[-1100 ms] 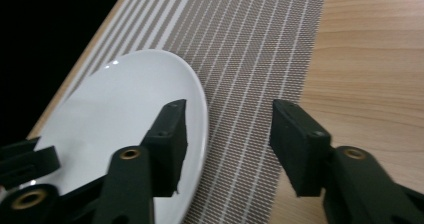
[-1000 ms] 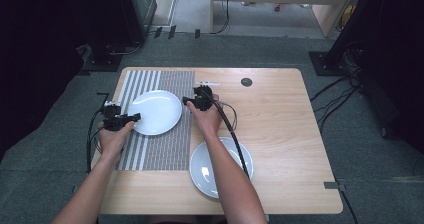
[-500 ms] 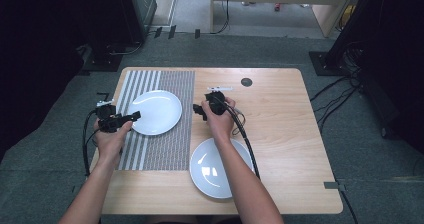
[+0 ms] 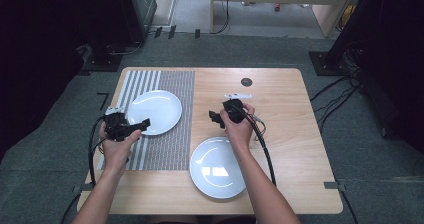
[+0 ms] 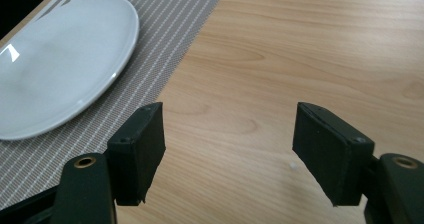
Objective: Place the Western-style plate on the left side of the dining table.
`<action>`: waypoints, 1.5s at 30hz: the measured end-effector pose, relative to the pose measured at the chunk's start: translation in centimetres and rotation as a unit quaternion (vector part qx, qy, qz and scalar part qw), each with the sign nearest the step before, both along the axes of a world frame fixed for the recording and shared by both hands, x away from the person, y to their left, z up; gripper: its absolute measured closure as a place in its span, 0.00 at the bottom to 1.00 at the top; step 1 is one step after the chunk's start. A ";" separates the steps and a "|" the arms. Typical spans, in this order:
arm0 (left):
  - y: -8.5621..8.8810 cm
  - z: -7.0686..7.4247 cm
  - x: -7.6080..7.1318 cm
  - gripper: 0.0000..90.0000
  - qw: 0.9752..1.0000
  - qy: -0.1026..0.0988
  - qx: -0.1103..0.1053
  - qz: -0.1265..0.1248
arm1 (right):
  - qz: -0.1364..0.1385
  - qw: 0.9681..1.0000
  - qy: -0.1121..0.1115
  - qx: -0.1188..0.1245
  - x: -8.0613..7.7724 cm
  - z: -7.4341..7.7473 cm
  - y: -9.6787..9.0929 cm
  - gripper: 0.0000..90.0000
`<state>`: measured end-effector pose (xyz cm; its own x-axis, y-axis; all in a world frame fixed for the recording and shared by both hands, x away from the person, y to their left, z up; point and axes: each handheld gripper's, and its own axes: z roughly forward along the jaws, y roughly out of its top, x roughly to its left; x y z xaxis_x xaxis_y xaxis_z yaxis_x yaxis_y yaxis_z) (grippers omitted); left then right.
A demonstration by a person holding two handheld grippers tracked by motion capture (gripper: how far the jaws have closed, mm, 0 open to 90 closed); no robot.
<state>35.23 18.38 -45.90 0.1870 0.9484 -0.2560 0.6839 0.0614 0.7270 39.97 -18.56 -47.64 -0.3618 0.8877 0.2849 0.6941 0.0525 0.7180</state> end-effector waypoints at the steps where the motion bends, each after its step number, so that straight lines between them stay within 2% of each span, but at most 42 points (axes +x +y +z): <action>1: -0.1 0.0 -0.3 0.03 1.000 -0.002 0.001 -0.001 | -0.001 1.000 0.002 -0.001 -0.4 -0.1 -0.7 0.32; 2: -0.3 0.0 -0.8 0.03 1.000 -0.008 0.007 -0.003 | -0.002 1.000 0.000 -0.002 -0.7 -0.1 -1.1 0.32; 9: -0.5 -0.3 -2.3 0.02 1.000 -0.008 0.002 -0.011 | 0.001 1.000 -0.007 -0.001 -2.2 0.2 -2.5 0.32; 12: -0.7 -0.4 -3.5 0.02 1.000 -0.016 -0.003 -0.010 | 0.004 1.000 -0.015 -0.015 -3.3 0.3 -3.2 0.32; 15: -0.7 -0.3 -4.0 0.02 1.000 -0.021 -0.002 -0.010 | 0.004 1.000 -0.016 -0.023 -3.9 0.2 -3.4 0.32; 25: 0.3 -0.6 -7.1 0.02 1.000 -0.027 -0.006 -0.014 | -0.004 1.000 -0.021 -0.012 -6.6 0.2 -6.0 0.31; 30: 0.9 -0.6 -8.3 0.02 0.999 -0.032 0.004 -0.010 | -0.003 1.000 -0.022 -0.002 -7.7 0.1 -6.8 0.31; 35: 1.7 -1.5 -9.7 0.02 1.000 -0.028 0.011 0.002 | -0.004 1.000 -0.025 0.007 -9.1 0.1 -7.8 0.30; 38: 2.2 -2.1 -10.4 0.02 1.000 -0.020 -0.011 0.010 | -0.012 0.999 -0.029 0.006 -10.2 -0.1 -8.9 0.30; 39: 2.2 -2.2 -10.7 0.02 1.000 -0.021 -0.012 0.011 | -0.014 0.999 -0.028 0.007 -10.4 -0.2 -9.3 0.30; 41: 2.1 -2.3 -11.1 0.02 1.000 -0.026 -0.001 0.014 | -0.015 0.999 -0.027 0.008 -10.6 -0.3 -9.6 0.30; 43: 2.0 -2.3 -11.5 0.02 0.999 -0.029 0.001 0.015 | -0.020 0.999 -0.025 0.011 -11.0 -0.6 -10.2 0.30; 45: 1.7 -2.3 -12.1 0.02 0.999 -0.034 0.017 0.011 | -0.025 0.999 -0.023 0.013 -11.5 -0.8 -10.9 0.29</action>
